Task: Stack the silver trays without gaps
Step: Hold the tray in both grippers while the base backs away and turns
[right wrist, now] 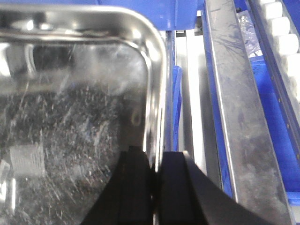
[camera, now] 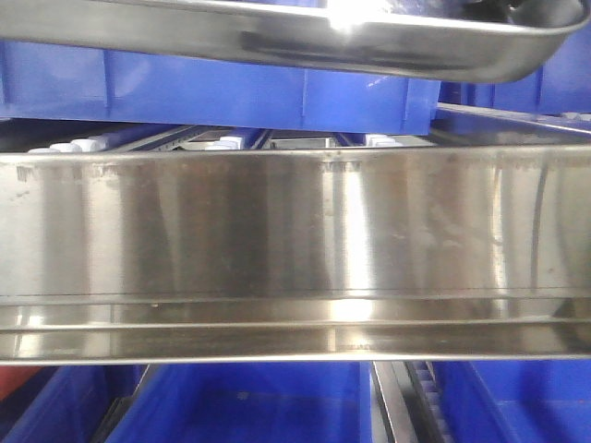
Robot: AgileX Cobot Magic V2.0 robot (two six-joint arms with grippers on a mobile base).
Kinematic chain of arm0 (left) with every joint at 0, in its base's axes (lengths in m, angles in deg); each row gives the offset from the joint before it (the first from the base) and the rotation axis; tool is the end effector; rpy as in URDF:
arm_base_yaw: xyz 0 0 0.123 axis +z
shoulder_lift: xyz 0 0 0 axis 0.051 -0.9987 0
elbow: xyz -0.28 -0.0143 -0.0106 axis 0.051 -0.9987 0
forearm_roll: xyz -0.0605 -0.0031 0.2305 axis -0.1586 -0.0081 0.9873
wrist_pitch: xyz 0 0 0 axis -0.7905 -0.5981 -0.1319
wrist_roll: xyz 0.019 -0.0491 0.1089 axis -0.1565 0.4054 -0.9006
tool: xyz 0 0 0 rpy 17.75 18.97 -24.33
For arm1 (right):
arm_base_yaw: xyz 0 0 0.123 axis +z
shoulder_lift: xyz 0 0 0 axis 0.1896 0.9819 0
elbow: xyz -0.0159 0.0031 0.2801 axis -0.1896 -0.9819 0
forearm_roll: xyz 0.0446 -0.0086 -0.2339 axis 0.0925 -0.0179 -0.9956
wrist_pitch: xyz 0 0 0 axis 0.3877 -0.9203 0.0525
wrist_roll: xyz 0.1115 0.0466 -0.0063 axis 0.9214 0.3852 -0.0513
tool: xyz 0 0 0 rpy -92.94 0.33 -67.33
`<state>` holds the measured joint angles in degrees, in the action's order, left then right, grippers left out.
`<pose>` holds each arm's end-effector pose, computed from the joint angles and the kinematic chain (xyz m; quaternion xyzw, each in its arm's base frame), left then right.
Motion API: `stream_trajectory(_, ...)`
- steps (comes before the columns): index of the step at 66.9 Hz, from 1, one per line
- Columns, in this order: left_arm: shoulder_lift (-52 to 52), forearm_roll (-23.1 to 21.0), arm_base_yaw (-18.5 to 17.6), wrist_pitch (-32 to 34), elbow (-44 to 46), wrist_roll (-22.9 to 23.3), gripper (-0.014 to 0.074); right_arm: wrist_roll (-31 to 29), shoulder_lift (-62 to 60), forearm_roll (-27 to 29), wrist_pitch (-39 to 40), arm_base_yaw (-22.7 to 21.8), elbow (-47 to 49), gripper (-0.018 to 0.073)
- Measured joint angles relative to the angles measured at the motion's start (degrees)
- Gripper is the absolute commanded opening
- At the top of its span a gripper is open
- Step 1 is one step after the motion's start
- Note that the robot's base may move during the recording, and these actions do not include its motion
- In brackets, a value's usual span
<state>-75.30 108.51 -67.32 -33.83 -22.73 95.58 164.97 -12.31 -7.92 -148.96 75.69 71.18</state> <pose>0.1683 -0.1524 0.3541 0.0409 0.8761 -0.0365 0.4790 0.1559 0.1573 0.3282 0.0323 0.9188 0.0625 0.3883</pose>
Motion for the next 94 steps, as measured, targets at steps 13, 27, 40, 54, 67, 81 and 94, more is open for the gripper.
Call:
stream_trajectory(13, 0.0, 0.79, 0.0, 0.07, 0.0, -0.04, -0.0016, 0.12, 0.0, 0.0, 0.21, 0.0, 0.0, -0.0015)
stream_trajectory(27, 0.0, 1.03, 0.0, 0.14, 0.0, -0.13, -0.0016, 0.12, 0.0, 0.0, 0.31, 0.0, 0.0, -0.0015)
stream_trajectory(40, 0.0, 1.03, 0.0, 0.14, 0.0, -0.13, -0.0016, 0.12, 0.0, 0.0, 0.31, 0.0, 0.0, -0.0015)
stream_trajectory(54, 0.0, 1.03, 0.0, 0.22, 0.0, -0.13, -0.0016, 0.12, 0.0, 0.0, 0.31, 0.0, 0.0, -0.0015)
stream_trajectory(67, 0.0, 1.03, 0.0, 0.22, 0.0, -0.13, -0.0016, 0.12, 0.0, 0.0, 0.31, 0.0, 0.0, -0.0015)
stream_trajectory(81, 0.0, 1.17, 0.0, 0.22, 0.0, -0.13, -0.0016, 0.12, 0.0, 0.0, 0.31, 0.0, 0.0, -0.0015)
stream_trajectory(94, 0.0, 1.3, 0.0, 0.22, 0.0, -0.13, -0.0016, 0.12, -0.08, 0.0, 0.31, 0.0, 0.0, -0.0015)
